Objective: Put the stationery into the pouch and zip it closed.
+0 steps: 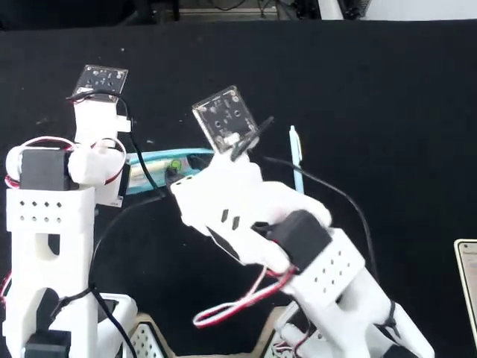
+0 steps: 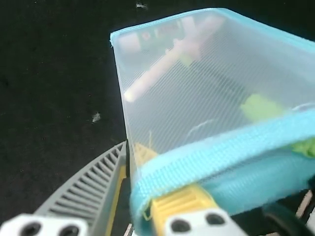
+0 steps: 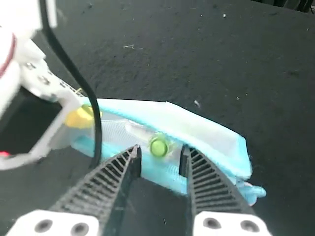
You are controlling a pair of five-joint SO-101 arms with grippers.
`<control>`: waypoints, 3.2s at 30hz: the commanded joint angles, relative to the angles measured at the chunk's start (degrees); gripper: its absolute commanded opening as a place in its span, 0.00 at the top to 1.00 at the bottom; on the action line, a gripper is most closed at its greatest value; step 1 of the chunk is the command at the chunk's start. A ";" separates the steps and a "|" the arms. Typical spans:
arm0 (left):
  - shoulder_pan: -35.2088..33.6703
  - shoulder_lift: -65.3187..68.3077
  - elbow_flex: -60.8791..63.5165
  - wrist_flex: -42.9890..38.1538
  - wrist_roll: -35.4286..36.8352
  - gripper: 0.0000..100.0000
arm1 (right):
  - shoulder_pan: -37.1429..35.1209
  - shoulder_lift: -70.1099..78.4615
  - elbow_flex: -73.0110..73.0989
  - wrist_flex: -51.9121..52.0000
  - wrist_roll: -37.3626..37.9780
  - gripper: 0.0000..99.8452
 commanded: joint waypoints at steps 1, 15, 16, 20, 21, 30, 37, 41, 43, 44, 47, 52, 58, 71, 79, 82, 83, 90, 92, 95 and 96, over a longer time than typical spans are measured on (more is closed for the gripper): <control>-0.13 0.35 -0.66 0.35 -0.62 0.97 | -0.97 -3.38 0.13 -1.85 -0.62 0.85; -0.13 0.35 -0.57 0.35 -0.62 0.97 | -0.53 -7.25 2.95 -2.29 -0.35 0.85; -0.13 0.35 -0.57 0.35 -0.62 0.97 | -0.79 -7.78 1.36 -0.35 -0.35 0.85; -0.13 0.35 -0.75 0.35 -0.62 0.97 | -0.79 -8.40 0.13 4.57 -0.35 0.85; -0.13 0.35 -0.75 0.35 -0.62 0.97 | -0.79 -8.31 1.10 4.75 -0.35 0.85; -0.13 0.35 -0.75 0.35 -0.62 0.97 | -4.22 -7.96 12.35 -7.03 -0.62 0.85; -1.10 0.35 -0.84 0.35 -0.62 0.97 | -4.84 -7.87 14.20 -11.52 -0.70 0.85; -1.01 0.35 -0.84 0.35 -0.62 0.97 | -2.02 -7.69 14.46 -11.52 -0.70 0.86; -1.01 0.35 -0.92 0.35 -0.62 0.97 | -0.44 -6.20 14.20 -11.52 -0.70 0.86; -1.01 0.35 -0.92 0.35 -0.62 0.97 | 0.00 -4.97 14.11 -11.52 -0.70 0.86; -0.92 0.35 -0.92 0.35 -0.62 0.97 | 0.35 0.48 13.58 -11.52 -0.79 0.86; -0.92 0.35 -0.75 0.35 -0.53 0.97 | 0.09 6.11 9.01 -10.29 -4.40 0.86; -0.92 0.35 -0.75 0.35 -0.53 0.97 | 0.44 6.29 3.82 -5.36 -5.19 0.87; -0.92 0.35 -0.75 0.35 -0.53 0.97 | 4.75 3.12 -3.82 0.70 -0.70 0.99; -1.01 0.35 -0.92 0.35 -0.53 0.97 | 2.81 5.23 0.57 -5.01 -0.62 0.98; -0.92 0.35 -1.01 0.26 -0.53 0.97 | -0.62 5.05 0.57 -5.19 -0.44 0.98; -0.92 0.35 -1.19 0.26 -0.53 0.97 | -1.32 4.53 0.40 -5.10 0.97 0.98; -0.84 -3.60 -7.78 0.09 -0.18 0.97 | -1.67 -7.96 -3.47 2.02 11.25 0.94; -0.84 -5.80 -7.69 -1.49 -0.18 0.97 | -1.49 -12.62 -4.35 5.01 11.25 0.86; -0.84 -9.32 -7.08 -3.78 -0.09 0.97 | -1.41 -18.95 -5.93 7.56 11.87 0.80; -0.84 -10.55 -7.08 -4.22 -0.09 0.97 | -1.41 -20.62 -6.55 7.74 11.87 0.81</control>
